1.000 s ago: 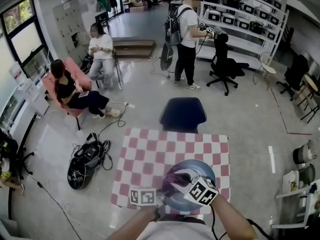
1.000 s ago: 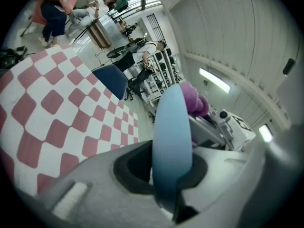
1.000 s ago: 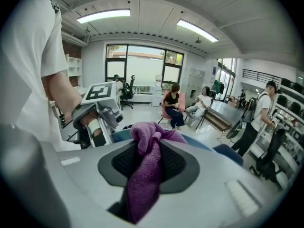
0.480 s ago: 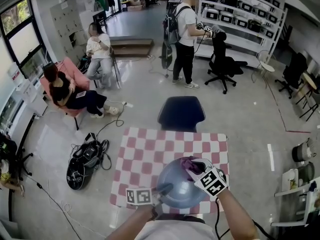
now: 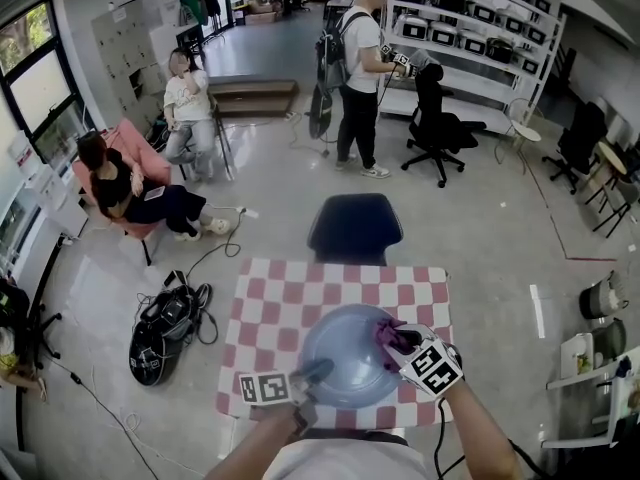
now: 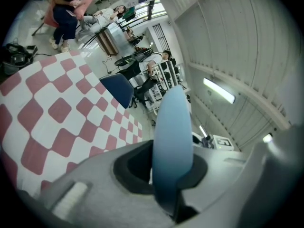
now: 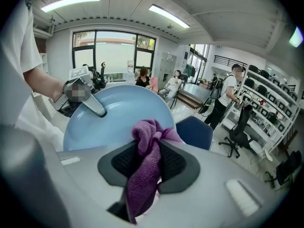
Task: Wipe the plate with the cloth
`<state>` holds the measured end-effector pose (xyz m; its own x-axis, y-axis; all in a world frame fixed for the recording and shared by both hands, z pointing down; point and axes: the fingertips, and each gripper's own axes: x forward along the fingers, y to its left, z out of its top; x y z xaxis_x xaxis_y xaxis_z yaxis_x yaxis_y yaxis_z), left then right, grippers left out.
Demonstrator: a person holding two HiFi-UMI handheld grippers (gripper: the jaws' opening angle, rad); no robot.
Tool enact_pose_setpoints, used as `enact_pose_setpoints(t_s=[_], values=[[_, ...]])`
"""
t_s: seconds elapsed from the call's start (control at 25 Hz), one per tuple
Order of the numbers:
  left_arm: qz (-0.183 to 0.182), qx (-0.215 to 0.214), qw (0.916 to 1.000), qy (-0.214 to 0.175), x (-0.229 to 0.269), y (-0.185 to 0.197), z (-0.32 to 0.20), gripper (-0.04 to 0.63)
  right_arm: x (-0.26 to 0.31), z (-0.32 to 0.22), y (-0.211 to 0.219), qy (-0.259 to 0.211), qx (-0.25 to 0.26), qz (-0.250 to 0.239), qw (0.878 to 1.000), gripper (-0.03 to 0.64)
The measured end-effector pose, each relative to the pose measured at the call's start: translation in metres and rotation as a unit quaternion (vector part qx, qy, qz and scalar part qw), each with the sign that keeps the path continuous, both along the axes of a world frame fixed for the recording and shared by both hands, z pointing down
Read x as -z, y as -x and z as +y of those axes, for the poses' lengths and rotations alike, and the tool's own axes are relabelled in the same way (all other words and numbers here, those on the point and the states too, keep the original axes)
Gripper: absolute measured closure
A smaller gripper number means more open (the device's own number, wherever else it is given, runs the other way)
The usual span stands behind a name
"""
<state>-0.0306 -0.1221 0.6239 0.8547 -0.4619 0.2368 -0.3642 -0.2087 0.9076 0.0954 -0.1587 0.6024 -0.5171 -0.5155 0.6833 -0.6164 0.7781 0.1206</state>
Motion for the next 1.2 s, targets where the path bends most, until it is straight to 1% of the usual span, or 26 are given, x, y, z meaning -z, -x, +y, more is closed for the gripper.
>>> enact_pose_setpoints(t_s=[0.12, 0.28, 0.44, 0.64, 0.76, 1.0, 1.2], values=[[-0.002, 0.011, 0.9999, -0.004, 0.002, 0.003, -0.007, 0.546, -0.004, 0.006, -0.001, 0.015, 0.002, 0.004, 1.000, 0.506], [-0.008, 0.030, 0.9995, -0.012, 0.007, 0.009, -0.016, 0.546, -0.012, 0.022, 0.007, 0.042, 0.017, 0.011, 0.999, 0.508], [-0.012, 0.048, 0.9987, -0.013, 0.007, 0.013, -0.023, 0.546, -0.023, 0.038, 0.025, 0.061, 0.041, 0.009, 0.997, 0.509], [-0.021, 0.065, 0.9975, -0.019, 0.008, 0.015, -0.030, 0.545, -0.028, 0.054, 0.057, 0.074, 0.074, -0.002, 0.995, 0.511], [-0.025, 0.070, 0.9970, -0.024, 0.007, 0.014, -0.036, 0.545, -0.030, 0.058, 0.076, 0.083, 0.087, -0.020, 0.993, 0.511], [-0.031, 0.063, 0.9969, -0.034, 0.010, 0.009, -0.039, 0.545, -0.017, 0.066, 0.110, 0.102, 0.108, -0.088, 0.985, 0.511], [-0.037, 0.056, 0.9969, -0.042, 0.010, -0.002, -0.036, 0.545, -0.011, 0.072, 0.129, 0.107, 0.117, -0.116, 0.981, 0.512]])
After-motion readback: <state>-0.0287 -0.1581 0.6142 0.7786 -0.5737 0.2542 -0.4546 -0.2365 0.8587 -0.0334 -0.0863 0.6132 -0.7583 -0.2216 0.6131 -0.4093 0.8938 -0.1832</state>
